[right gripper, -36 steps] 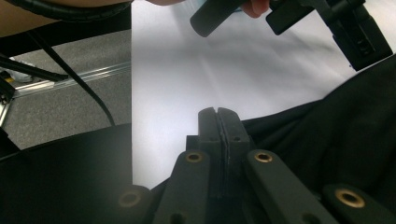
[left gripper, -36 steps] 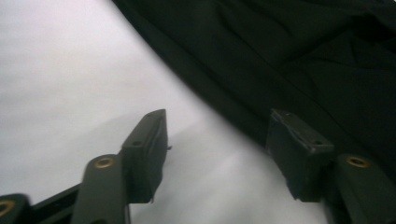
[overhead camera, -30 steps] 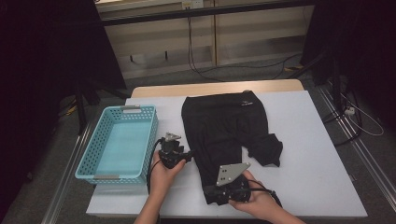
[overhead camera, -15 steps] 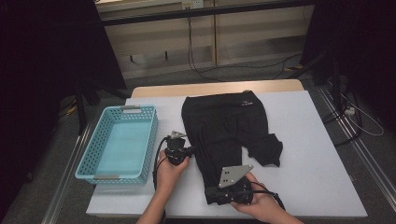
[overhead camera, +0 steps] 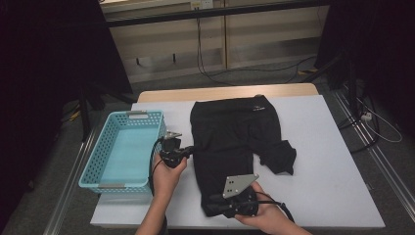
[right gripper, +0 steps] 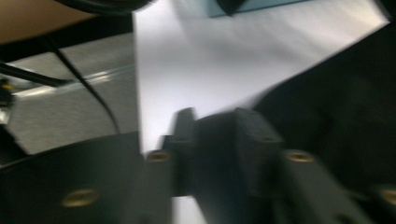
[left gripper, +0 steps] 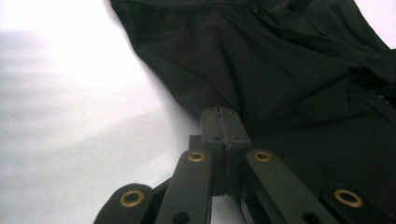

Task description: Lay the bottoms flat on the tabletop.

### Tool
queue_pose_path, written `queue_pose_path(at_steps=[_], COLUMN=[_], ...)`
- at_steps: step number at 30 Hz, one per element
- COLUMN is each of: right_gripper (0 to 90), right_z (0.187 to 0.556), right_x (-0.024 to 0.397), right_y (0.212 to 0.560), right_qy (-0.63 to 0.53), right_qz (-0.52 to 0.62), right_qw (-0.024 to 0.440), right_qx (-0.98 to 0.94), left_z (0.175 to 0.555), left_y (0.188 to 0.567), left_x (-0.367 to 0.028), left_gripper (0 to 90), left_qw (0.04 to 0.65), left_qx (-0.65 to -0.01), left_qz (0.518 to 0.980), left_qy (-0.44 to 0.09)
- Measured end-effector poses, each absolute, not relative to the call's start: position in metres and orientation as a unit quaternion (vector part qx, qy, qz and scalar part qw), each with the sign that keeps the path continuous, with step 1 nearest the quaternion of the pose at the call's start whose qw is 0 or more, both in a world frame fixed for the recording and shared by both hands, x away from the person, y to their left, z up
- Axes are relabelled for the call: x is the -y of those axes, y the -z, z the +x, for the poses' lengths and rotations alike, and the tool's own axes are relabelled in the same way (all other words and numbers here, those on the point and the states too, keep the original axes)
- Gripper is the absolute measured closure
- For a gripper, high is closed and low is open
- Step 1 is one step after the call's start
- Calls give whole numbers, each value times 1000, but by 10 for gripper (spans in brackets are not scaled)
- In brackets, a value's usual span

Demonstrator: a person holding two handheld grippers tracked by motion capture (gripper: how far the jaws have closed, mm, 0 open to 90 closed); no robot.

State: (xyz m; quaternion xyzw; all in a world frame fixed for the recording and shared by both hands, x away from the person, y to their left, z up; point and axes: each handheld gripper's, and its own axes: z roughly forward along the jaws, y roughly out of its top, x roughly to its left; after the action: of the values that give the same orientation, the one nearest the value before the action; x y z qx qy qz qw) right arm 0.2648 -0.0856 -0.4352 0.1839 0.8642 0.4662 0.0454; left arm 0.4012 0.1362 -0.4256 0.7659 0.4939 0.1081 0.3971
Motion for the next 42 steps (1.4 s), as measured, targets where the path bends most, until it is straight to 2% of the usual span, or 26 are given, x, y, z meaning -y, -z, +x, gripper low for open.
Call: queue_pose_path(at_steps=[1,5,7,8,10,12,16,18,25,26,28,29,38,42], right_gripper=[580,505,494,493,493,493,496,545,663,693,842,874,886,875], right_z=[266,276,282,284,291,296,304,306,310,311,311,311,308,309], right_x=[87,106,120,125,141,151,164,166,161,160,158,158,177,187], right_y=[434,430,430,430,433,437,445,446,455,455,454,454,441,446], right_qy=[-464,-454,-443,-440,-425,-407,-387,-383,-365,-367,-365,-364,-396,-389], right_qz=[189,230,259,269,300,319,352,359,354,357,347,344,360,373], right_qw=[55,84,102,109,123,140,146,146,137,135,137,138,128,124], right_qx=[-864,-857,-852,-850,-845,-844,-840,-839,-850,-848,-853,-854,-835,-833], left_z=[401,400,399,398,397,396,393,393,391,391,390,390,386,383], left_y=[426,432,433,433,434,434,435,436,438,438,438,439,441,444], left_x=[-137,-139,-140,-141,-142,-141,-136,-135,-134,-134,-135,-134,-133,-129], left_gripper=[900,891,789,784,691,474,331,284,248,243,241,237,222,218], left_qw=[397,391,387,385,386,383,378,375,371,371,369,369,363,356], left_qx=[-494,-492,-492,-490,-489,-492,-483,-482,-481,-480,-481,-482,-475,-472], left_qz=[766,771,773,775,775,773,781,783,785,786,787,786,794,800], left_qy=[-107,-101,-105,-103,-108,-116,-120,-121,-118,-118,-117,-119,-110,-105])
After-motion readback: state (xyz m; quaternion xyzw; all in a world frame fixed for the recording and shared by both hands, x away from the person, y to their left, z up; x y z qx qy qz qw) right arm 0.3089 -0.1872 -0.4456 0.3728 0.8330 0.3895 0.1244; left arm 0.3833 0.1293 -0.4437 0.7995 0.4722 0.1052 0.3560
